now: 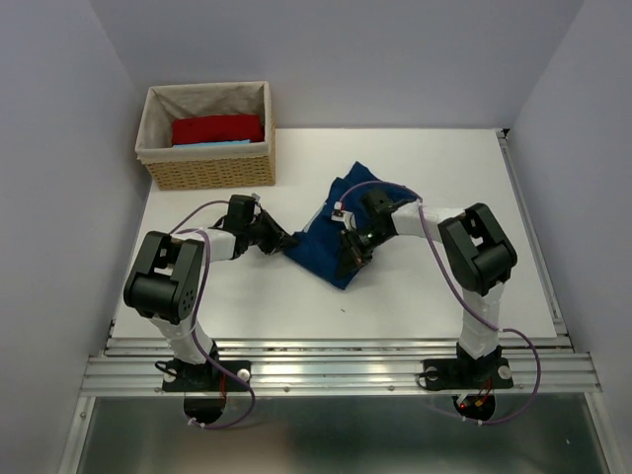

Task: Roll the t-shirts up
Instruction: Roll the T-shirt to the center of the board.

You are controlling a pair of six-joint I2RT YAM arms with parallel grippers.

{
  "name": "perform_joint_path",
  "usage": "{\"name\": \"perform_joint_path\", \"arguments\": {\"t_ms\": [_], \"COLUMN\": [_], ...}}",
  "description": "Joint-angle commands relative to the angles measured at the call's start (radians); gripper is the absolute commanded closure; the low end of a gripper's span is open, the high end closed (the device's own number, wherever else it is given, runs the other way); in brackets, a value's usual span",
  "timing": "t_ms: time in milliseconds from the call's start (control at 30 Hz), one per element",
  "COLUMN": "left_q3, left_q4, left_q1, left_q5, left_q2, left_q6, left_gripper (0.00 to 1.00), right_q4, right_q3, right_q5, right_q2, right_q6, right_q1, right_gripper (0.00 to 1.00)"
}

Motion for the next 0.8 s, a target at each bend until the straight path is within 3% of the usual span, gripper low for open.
{"name": "perform_joint_path", "arguments": {"t_ms": [0, 167, 267, 300, 367, 400, 500, 600, 767], "left_q3": [0.034, 0.037, 0.037, 0.039, 0.039, 0.039, 0.039, 0.039, 0.040], "left_q4": [-0.006, -0.009, -0.011, -0.012, -0.018, -0.020, -0.026, -0.028, -0.037], "left_q1": [0.009, 0.012, 0.013, 0.013, 0.015, 0.013, 0.013, 0.013, 0.013], "left_q5": [0.002, 0.002, 0.002, 0.002, 0.001, 0.002, 0.001, 0.005, 0.019], "left_q2": [0.011, 0.018, 0.022, 0.024, 0.021, 0.019, 0.008, 0.004, -0.008], "left_q6": [0.026, 0.032, 0.034, 0.035, 0.039, 0.040, 0.046, 0.048, 0.052], "left_gripper": [0.90, 0.90, 0.90, 0.90, 0.90, 0.90, 0.90, 0.90, 0.90], "right_q4": [0.027, 0.036, 0.040, 0.043, 0.051, 0.053, 0.053, 0.045, 0.011], "right_q3": [-0.035, -0.060, -0.058, -0.060, -0.061, -0.063, -0.070, -0.083, -0.110], "right_q5": [-0.060, -0.016, 0.018, 0.056, 0.095, 0.136, 0.231, 0.305, 0.406], "right_q2": [-0.017, 0.000, -0.003, -0.010, -0.048, -0.068, -0.161, -0.250, -0.362], "right_q6": [0.028, 0.046, 0.060, 0.077, 0.095, 0.118, 0.158, 0.190, 0.232], "right_q1": [0.002, 0.002, 0.002, 0.002, 0.002, 0.002, 0.002, 0.002, 0.002], "right_gripper": [0.89, 0.85, 0.77, 0.66, 0.60, 0.46, 0.30, 0.23, 0.22]}}
